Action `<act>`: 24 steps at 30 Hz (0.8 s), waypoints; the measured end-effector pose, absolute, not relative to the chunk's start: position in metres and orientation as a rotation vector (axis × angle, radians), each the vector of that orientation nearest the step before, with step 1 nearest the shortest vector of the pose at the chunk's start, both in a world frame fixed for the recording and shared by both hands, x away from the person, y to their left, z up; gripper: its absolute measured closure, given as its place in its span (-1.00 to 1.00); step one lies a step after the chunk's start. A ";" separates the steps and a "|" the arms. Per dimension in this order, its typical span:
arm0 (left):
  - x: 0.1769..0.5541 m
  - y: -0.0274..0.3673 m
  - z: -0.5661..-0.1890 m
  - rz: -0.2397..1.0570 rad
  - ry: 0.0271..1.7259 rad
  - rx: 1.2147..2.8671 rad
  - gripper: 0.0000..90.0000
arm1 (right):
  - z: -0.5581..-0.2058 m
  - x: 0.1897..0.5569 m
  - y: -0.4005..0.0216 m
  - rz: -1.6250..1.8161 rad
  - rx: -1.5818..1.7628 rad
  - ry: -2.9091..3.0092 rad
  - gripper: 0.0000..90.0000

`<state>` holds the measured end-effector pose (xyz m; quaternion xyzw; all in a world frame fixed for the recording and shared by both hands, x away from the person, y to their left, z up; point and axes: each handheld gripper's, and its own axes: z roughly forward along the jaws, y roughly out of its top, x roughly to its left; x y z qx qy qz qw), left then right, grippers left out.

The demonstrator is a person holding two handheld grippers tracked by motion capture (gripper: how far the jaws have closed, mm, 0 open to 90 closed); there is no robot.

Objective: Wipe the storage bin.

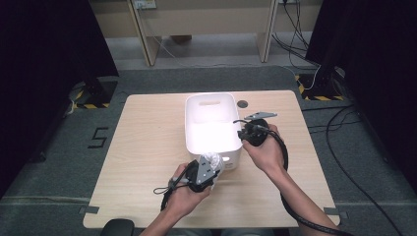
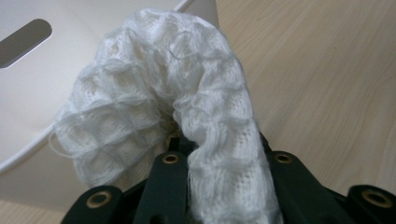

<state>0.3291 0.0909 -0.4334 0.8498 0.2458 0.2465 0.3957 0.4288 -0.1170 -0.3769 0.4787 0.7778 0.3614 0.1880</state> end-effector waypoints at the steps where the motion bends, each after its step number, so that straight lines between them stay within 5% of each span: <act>1: 0.330 0.089 -0.433 0.623 0.619 2.158 0.69 | -0.377 0.429 -0.117 1.018 1.348 2.187 0.77; 24: 0.333 0.080 -0.438 0.615 0.592 2.184 0.69 | -0.377 0.429 -0.117 1.020 1.349 2.189 0.77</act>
